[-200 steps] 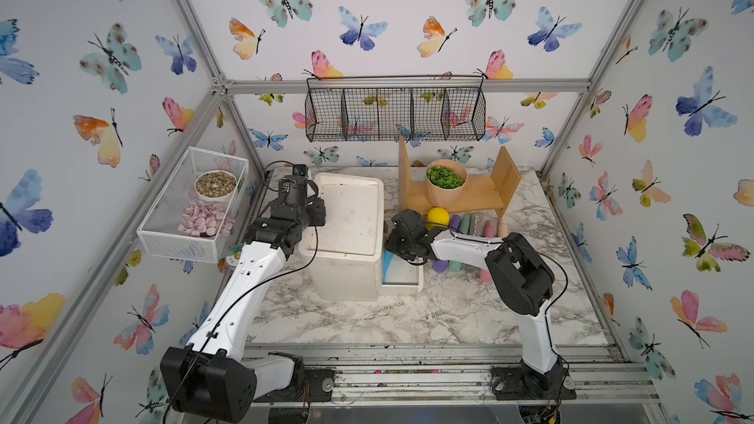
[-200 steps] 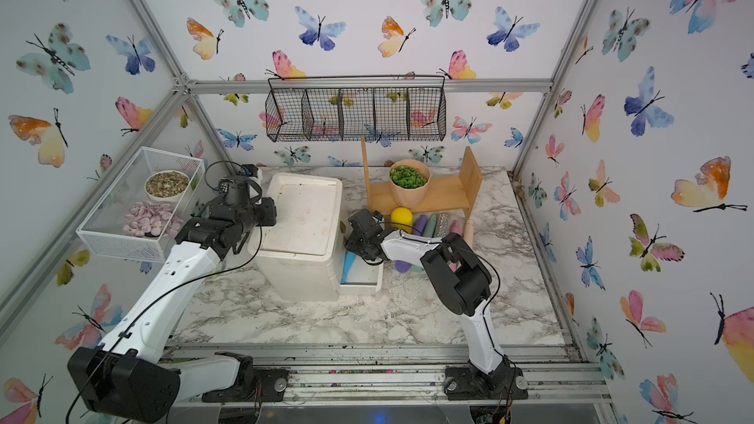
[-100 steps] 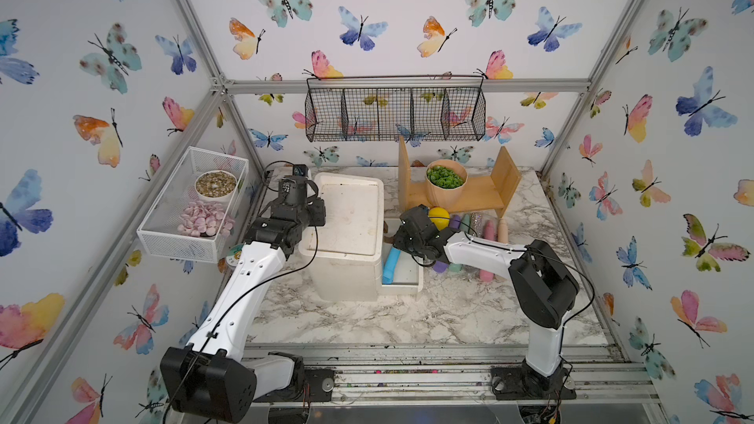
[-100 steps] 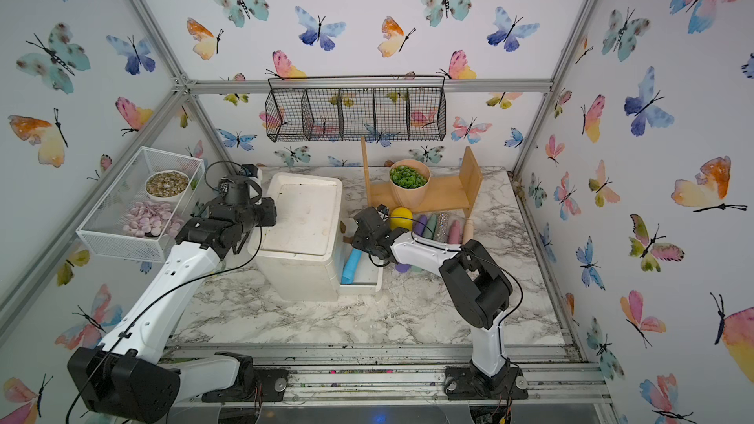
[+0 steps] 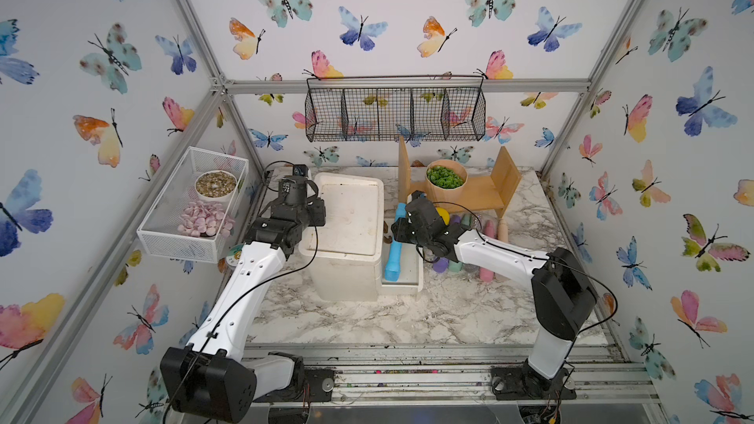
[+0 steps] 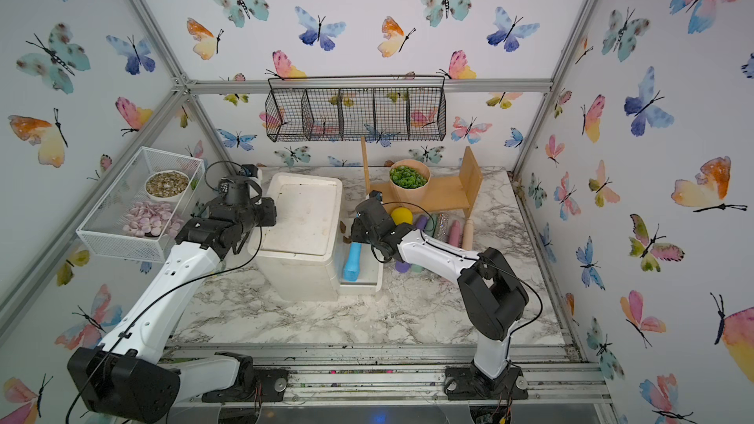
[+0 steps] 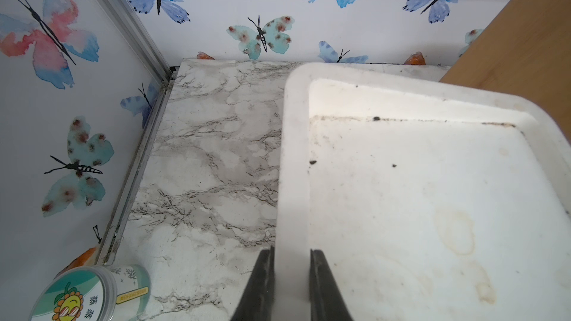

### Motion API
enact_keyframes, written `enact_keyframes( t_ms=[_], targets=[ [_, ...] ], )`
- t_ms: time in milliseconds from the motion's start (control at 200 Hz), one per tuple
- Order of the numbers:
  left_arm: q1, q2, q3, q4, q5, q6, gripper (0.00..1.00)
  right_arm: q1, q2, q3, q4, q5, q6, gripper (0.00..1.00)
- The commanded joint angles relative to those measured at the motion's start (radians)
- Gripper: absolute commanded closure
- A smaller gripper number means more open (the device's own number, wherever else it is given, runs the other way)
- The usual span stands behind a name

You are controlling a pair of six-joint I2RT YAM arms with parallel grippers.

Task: Take the microphone out of the drawer
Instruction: Pick up the microphone from the drawer, then place the microphone at the center of the board.

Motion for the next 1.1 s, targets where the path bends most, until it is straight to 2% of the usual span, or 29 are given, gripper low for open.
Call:
enact_keyframes(
  t_ms=[0,270,521,751,941,1096],
  targets=[
    [-0.002,0.021,-0.028,-0.012,0.013,-0.043,1.0,0.01,-0.061,0.067,0.023,0.017,-0.087,0.79],
    [-0.001,0.021,-0.025,-0.019,0.012,-0.038,1.0,0.011,-0.17,0.093,-0.015,0.046,-0.204,0.79],
    [-0.001,0.011,-0.023,-0.023,0.004,-0.039,1.0,0.011,-0.257,0.095,-0.098,0.104,-0.328,0.83],
    [-0.002,0.01,-0.024,-0.028,0.016,-0.047,1.0,0.01,-0.305,0.08,-0.158,0.206,-0.466,0.82],
    [-0.002,0.009,-0.027,-0.029,0.019,-0.049,1.0,0.009,-0.344,0.059,-0.202,0.375,-0.615,0.81],
    [-0.002,0.016,-0.019,-0.038,0.02,-0.044,1.0,-0.006,-0.396,0.005,-0.211,0.459,-0.685,0.8]
  ],
)
